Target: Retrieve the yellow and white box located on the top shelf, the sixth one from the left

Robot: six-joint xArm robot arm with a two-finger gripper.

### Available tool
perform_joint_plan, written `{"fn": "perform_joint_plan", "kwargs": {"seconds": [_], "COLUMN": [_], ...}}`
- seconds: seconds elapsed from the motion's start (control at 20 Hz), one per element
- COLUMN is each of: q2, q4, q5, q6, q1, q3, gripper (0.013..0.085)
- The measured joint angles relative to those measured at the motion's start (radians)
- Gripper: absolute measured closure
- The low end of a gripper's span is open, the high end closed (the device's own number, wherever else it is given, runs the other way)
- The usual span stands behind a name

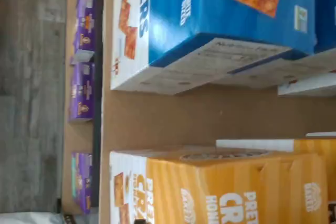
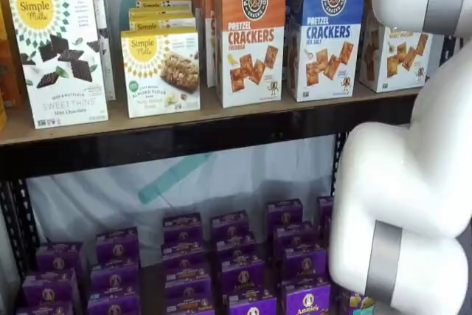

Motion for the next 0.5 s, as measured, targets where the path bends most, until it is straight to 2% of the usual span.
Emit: {"fn": "perform_joint_plan", "kwargs": {"seconds": [0.1, 0.3, 0.5], "q2": [0.012, 0.027, 0.035], "q4": [-0.016, -0.009, -0.028], "q5": [0.008, 0.017, 0.017], "q6": [0.003, 0.01, 0.014], "q1": [0.007, 0.008, 0.021], "q3": [-0.013, -0.029, -0.038], "gripper": [0.013, 0.013, 0.013]}}
